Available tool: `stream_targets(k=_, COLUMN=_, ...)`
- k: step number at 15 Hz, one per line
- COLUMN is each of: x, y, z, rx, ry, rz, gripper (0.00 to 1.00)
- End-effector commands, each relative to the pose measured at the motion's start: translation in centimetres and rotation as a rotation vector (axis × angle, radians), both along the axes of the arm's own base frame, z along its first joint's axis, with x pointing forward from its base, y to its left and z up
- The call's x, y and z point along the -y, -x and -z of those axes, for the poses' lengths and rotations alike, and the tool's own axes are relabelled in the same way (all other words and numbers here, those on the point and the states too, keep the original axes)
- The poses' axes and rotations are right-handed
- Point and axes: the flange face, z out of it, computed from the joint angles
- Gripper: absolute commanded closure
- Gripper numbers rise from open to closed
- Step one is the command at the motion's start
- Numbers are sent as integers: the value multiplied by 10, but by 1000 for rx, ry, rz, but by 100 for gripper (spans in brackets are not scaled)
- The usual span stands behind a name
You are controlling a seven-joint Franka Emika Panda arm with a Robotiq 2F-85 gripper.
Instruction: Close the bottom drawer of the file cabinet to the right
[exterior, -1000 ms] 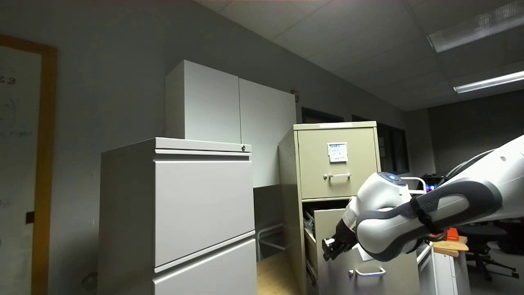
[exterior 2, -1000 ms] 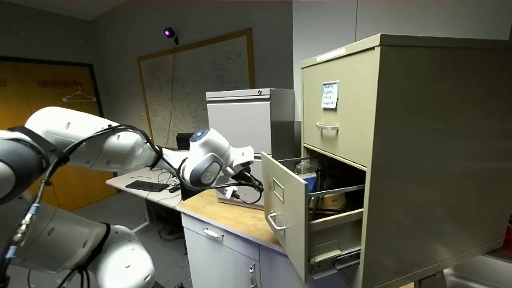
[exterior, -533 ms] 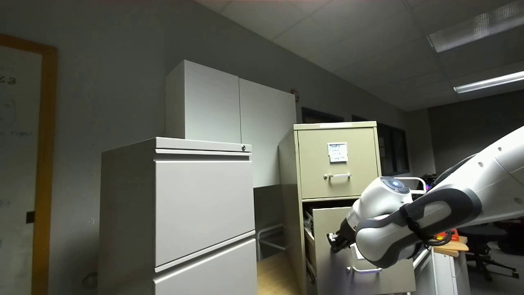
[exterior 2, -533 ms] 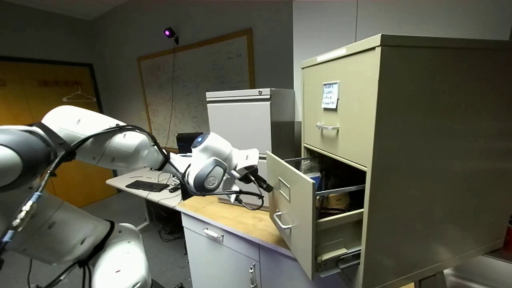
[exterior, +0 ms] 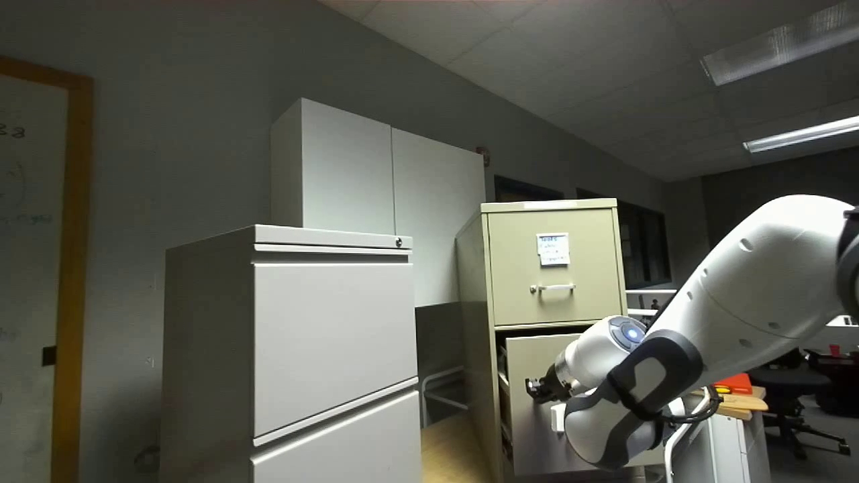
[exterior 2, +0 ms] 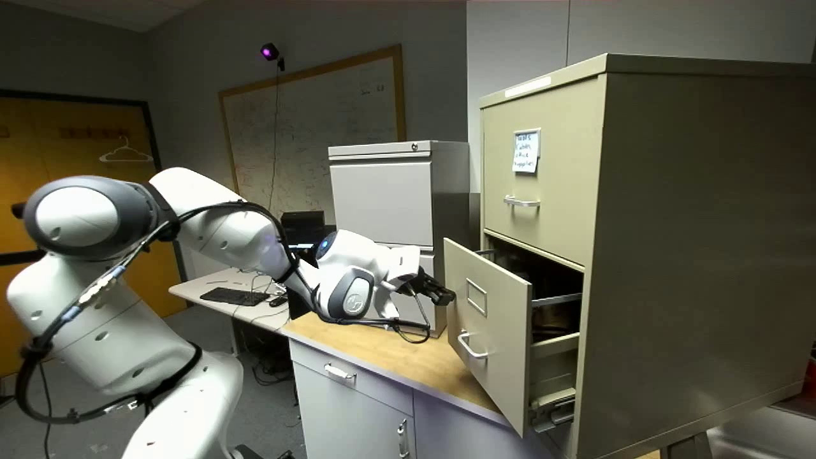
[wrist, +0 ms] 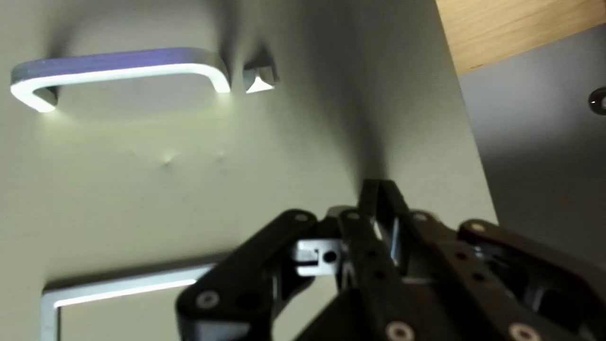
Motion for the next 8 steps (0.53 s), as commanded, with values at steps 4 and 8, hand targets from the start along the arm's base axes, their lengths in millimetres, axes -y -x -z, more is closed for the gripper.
stream_targets(k=4, x=7, y=-55, z=-14, rx=40, ry=38, rz=118, gripper=99)
stream_targets(k=8, x=2, y=-91, z=-6, rx=26, ry=65, rz=191, gripper=99)
